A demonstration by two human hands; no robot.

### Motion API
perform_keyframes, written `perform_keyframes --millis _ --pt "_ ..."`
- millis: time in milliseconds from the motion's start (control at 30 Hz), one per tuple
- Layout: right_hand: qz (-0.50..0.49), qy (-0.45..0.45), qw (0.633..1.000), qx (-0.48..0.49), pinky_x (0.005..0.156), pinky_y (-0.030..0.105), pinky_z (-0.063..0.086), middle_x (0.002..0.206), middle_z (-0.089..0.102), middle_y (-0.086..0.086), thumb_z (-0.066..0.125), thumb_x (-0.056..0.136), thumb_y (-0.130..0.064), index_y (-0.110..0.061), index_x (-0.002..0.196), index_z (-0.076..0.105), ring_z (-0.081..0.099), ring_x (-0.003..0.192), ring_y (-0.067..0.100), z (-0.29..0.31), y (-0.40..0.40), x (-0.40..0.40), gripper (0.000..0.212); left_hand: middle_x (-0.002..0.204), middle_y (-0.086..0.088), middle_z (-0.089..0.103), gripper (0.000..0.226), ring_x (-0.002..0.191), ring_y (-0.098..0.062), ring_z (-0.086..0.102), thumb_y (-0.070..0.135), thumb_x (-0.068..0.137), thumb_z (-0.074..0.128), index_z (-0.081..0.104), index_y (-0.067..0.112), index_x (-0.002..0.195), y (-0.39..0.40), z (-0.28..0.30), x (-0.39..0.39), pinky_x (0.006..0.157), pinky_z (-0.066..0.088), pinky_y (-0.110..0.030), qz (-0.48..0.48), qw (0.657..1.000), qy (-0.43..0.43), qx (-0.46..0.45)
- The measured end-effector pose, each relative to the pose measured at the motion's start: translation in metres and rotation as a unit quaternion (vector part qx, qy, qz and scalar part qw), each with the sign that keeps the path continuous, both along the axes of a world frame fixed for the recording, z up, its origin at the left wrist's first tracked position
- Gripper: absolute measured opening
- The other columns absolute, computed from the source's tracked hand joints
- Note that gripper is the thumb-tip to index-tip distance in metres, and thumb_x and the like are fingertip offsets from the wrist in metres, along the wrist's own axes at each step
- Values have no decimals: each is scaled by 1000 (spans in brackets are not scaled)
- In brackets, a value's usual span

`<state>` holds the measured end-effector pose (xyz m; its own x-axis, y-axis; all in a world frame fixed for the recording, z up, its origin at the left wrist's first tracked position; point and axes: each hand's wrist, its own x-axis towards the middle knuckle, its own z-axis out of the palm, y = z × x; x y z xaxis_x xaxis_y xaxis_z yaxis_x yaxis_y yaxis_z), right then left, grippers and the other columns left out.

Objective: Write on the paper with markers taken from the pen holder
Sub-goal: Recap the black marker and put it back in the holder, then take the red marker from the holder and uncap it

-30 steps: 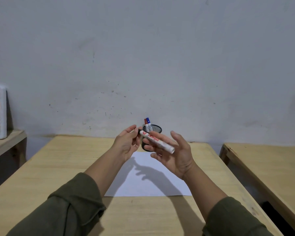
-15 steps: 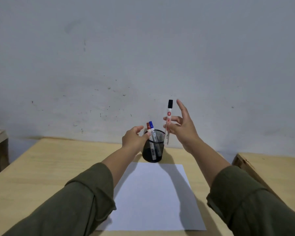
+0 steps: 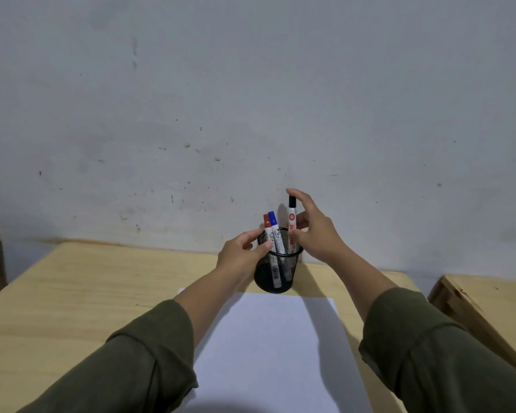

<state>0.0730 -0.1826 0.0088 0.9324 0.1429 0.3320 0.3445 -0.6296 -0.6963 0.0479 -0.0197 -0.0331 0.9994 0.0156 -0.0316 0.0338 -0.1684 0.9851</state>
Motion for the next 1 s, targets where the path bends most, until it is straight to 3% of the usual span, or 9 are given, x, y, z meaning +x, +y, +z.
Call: perform_keyframes --millis 100,200,267,333,433,533,733,933,1000 --pt "4 11 1000 -28 65 23 48 86 64 11 64 77 1 -37 135 36 61 79 22 -6 0 2 74 124 -3 65 45 118 -15 58 26 78 71 61 27 122 0 -3 3 107 42 -38 -6 1000 -1 -31" --pt "-2 15 999 -48 62 11 41 93 61 8 69 73 1 -28 130 45 58 80 19 -12 1 8 68 125 -3 65 45 117 -14 59 21 80 70 61 23 124 0 -4 4 107 42 -36 -10 998 -3 -54" --pt "-4 4 998 -65 63 14 39 98 61 7 71 74 0 -25 128 50 57 82 19 -14 0 11 63 125 -3 65 46 117 -14 59 17 81 69 59 20 126 -1 -5 4 106 42 -32 -14 998 -3 -68" --pt "-6 -5 997 -79 69 19 38 103 58 8 72 74 -2 -25 130 51 54 81 16 -15 1 13 63 126 -4 64 47 117 -14 59 16 81 68 58 17 127 -1 -6 5 106 43 -31 -16 997 -6 -77" --pt "4 -20 997 -80 69 13 36 106 47 6 72 74 -3 -30 132 51 48 80 10 -17 1 13 67 127 -6 64 48 117 -14 59 16 81 69 58 17 127 -1 -8 5 107 42 -34 -16 996 -10 -83" --pt "12 -52 993 -102 77 19 37 111 36 -1 71 76 -6 -37 132 49 43 91 10 -19 3 13 67 127 -7 63 48 118 -15 58 15 81 68 57 15 128 -2 -10 6 106 42 -32 -15 996 -9 -91" --pt "-5 -64 985 -163 74 22 37 107 30 -1 64 85 -15 -37 132 50 42 91 13 -15 10 18 54 128 -8 63 49 119 -15 58 14 81 68 56 13 129 -1 -11 7 106 42 -31 -19 995 -11 -100" --pt "-15 -71 990 -122 66 11 34 103 33 0 68 82 -19 -34 119 59 43 80 7 -12 14 14 40 128 -7 63 49 120 -15 57 17 81 69 57 16 128 0 -13 9 108 41 -36 -21 995 -10 -95" --pt "-12 -82 992 -100 69 14 38 103 34 1 70 79 -18 -32 113 62 47 83 10 -15 17 8 37 127 -6 63 49 120 -14 57 17 81 69 57 16 128 -1 -13 9 108 41 -34 -17 995 -9 -94"
